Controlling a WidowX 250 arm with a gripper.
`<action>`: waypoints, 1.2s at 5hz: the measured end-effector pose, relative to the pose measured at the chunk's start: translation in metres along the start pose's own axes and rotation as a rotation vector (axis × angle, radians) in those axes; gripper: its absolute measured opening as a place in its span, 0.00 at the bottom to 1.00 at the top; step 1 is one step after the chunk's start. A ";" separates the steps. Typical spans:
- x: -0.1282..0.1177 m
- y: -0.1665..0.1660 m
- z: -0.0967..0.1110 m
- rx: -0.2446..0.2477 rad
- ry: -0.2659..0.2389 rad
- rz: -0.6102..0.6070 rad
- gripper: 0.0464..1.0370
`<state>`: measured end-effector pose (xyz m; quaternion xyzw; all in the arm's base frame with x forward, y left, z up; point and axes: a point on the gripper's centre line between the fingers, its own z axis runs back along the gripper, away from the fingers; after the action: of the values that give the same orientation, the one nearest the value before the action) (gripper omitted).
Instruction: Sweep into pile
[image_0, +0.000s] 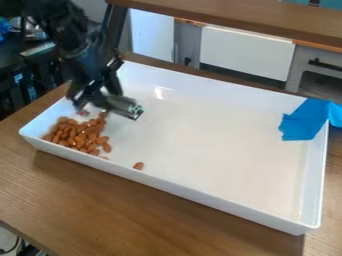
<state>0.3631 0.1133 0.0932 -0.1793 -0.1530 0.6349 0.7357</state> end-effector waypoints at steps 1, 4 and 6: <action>-0.043 -0.035 0.018 -0.008 0.161 -0.205 0.32; -0.088 0.001 -0.010 0.073 0.409 -0.935 0.32; -0.095 0.015 -0.020 -0.006 0.497 -1.175 0.32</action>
<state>0.3452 0.0199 0.0688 -0.2092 -0.0524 0.0645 0.9743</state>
